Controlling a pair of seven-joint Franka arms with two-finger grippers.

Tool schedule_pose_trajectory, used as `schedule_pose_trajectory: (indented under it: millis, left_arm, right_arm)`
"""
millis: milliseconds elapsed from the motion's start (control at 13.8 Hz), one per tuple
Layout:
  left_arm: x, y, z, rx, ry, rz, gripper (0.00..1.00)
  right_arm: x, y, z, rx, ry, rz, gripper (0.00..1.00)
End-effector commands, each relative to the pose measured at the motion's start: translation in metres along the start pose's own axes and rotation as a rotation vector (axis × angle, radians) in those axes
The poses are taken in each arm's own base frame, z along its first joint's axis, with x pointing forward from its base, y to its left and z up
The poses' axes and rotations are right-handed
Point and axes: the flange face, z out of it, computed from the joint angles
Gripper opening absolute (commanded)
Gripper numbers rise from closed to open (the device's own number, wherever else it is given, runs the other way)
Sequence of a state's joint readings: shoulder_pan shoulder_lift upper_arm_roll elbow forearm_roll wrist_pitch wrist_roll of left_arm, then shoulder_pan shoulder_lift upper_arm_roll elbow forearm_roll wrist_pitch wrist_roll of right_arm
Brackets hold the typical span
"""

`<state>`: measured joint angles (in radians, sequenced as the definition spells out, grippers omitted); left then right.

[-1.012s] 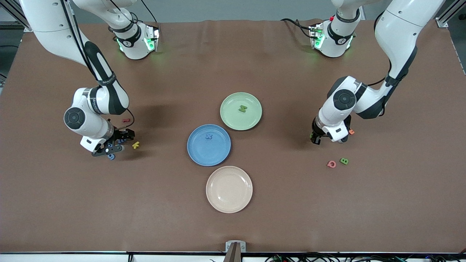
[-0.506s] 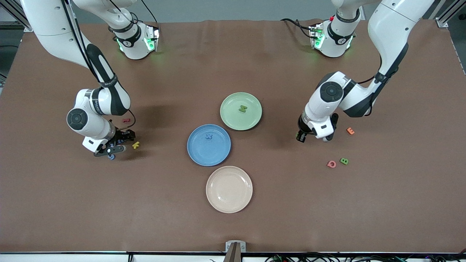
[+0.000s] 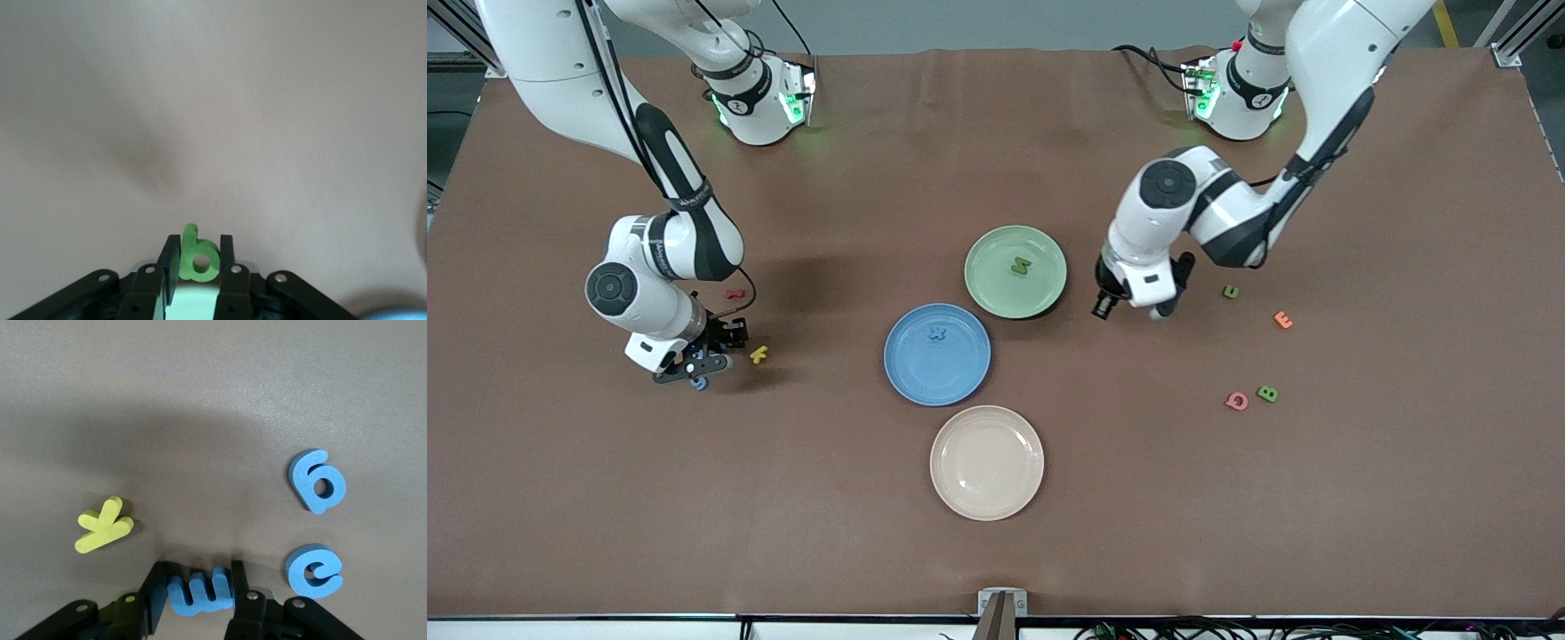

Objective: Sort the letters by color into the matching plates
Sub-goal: 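Put b on green plate with the left gripper while the right gripper grasps E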

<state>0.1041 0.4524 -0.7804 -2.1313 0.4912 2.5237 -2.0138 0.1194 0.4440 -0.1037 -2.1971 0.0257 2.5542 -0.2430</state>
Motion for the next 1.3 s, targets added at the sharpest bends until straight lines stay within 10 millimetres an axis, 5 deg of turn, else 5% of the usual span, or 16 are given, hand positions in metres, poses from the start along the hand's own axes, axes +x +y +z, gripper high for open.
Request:
schedule_pose_trajectory:
  millis: [0,217,506,578,650,795,1012,1229]
  left_arm:
    - [-0.044,0.004,-0.001,-0.004,-0.002,0.073,0.00]
    - [-0.087,0.001,0.000,-0.007,-0.021,0.139,0.00]
    - [-0.110,-0.010,0.018,0.022,-0.033,0.195,0.01]
    - [-0.108,-0.011,0.023,0.023,-0.024,0.207,0.16]
    - [-0.103,-0.011,0.028,0.032,-0.027,0.195,0.49]
    - [-0.101,-0.009,0.029,0.030,-0.027,0.195,1.00]
    - [-0.087,-0.002,0.021,0.012,-0.015,0.211,1.00]
    - [-0.047,0.005,-0.003,-0.022,0.040,0.235,1.00]
  right_arm:
    - [-0.005,0.001,0.008,0.006,-0.010,-0.012,0.34]
    - [-0.004,0.001,0.007,0.007,-0.013,-0.010,0.20]
    - [0.004,-0.011,-0.011,0.011,-0.028,-0.021,0.18]
    - [0.009,-0.014,-0.021,0.013,-0.034,-0.021,0.18]
    - [0.014,-0.016,-0.029,0.015,-0.041,-0.023,0.18]
    - [0.028,-0.028,-0.049,0.017,-0.064,0.002,0.18]
    - [0.056,-0.068,-0.088,0.006,-0.096,0.102,0.18]
    - [0.077,-0.119,-0.114,-0.005,-0.058,0.180,0.18]
